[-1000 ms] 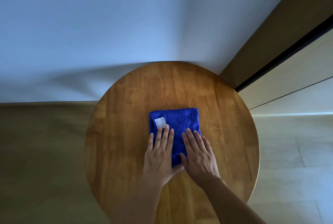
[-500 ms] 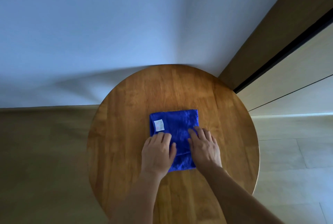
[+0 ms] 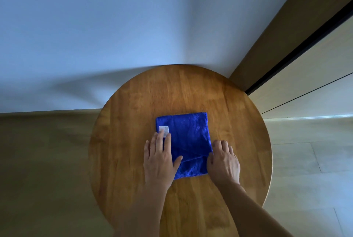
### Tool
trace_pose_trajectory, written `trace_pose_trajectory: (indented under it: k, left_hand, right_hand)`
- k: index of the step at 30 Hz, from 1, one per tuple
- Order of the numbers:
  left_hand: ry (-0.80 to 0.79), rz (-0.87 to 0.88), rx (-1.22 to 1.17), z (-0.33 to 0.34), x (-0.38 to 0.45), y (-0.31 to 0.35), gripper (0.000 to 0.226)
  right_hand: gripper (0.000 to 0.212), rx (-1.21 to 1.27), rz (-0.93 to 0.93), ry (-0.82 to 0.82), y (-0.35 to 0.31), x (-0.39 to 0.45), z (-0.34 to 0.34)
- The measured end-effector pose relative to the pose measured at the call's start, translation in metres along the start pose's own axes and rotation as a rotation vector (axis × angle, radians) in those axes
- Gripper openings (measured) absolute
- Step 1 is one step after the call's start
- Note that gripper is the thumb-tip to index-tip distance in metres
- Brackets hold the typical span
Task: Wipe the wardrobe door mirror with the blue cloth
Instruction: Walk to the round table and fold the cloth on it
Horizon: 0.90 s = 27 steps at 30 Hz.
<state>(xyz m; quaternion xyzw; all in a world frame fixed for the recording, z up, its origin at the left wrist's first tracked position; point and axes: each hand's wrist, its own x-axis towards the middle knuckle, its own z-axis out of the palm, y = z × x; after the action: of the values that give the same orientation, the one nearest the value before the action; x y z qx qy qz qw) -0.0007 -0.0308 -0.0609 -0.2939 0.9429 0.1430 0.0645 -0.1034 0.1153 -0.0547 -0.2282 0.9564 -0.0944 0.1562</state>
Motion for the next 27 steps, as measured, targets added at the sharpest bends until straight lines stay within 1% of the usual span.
trace_pose_trajectory:
  k: [1, 2, 4, 5, 8, 12, 13, 15, 17, 18, 20, 22, 24, 27]
  left_hand:
    - [0.078, 0.081, -0.029, 0.002, -0.004, -0.002, 0.063]
    - [0.107, 0.155, -0.031, 0.003, -0.01, -0.005, 0.049]
    - [0.014, 0.244, -0.012, 0.003, -0.018, -0.006, 0.033]
    - [-0.035, 0.25, -0.003, 0.004, -0.019, -0.007, 0.03]
    - [-0.075, 0.24, -0.006, 0.005, -0.018, -0.008, 0.024]
    - [-0.002, 0.234, -0.054, 0.002, -0.018, -0.009, 0.016]
    - [-0.002, 0.212, -0.089, 0.002, -0.019, -0.01, 0.015]
    - [-0.07, 0.152, -0.143, 0.003, -0.021, -0.011, 0.009]
    - [-0.104, 0.109, -0.165, 0.007, -0.018, -0.014, 0.011]
    - [-0.103, 0.089, -0.182, 0.008, -0.017, -0.016, 0.011]
    - [-0.112, 0.041, -0.235, 0.007, -0.013, -0.017, 0.01]
    - [-0.124, 0.039, -0.255, 0.005, -0.011, -0.017, 0.007]
    - [-0.115, 0.04, -0.243, 0.004, -0.01, -0.017, 0.009]
    - [-0.137, 0.065, -0.178, 0.006, -0.012, -0.016, 0.009]
  right_hand:
    - [0.021, 0.007, -0.022, 0.001, 0.001, -0.007, 0.0]
    - [0.021, -0.001, -0.05, -0.019, 0.001, -0.013, 0.002]
    - [0.021, -0.023, -0.07, -0.056, 0.0, -0.019, 0.005]
    - [0.021, -0.019, -0.05, -0.062, -0.001, -0.019, 0.006]
    - [0.017, 0.015, 0.028, -0.089, 0.0, -0.016, 0.007]
    - [0.009, 0.116, 0.123, -0.083, 0.008, -0.011, 0.003]
    - [0.01, 0.105, 0.121, -0.094, 0.01, -0.011, 0.002]
    - [0.015, 0.053, 0.086, -0.147, 0.012, -0.01, 0.0]
    - [0.02, -0.003, 0.063, -0.189, 0.011, -0.009, -0.001]
    - [0.019, -0.012, 0.068, -0.194, 0.011, -0.009, 0.0]
    - [0.011, -0.004, 0.103, -0.194, 0.01, -0.008, 0.0]
    - [0.006, 0.019, 0.142, -0.195, 0.01, -0.008, 0.001]
    - [0.008, 0.037, 0.16, -0.188, 0.011, -0.007, 0.0]
    - [0.008, -0.011, 0.119, -0.181, 0.011, -0.007, -0.001]
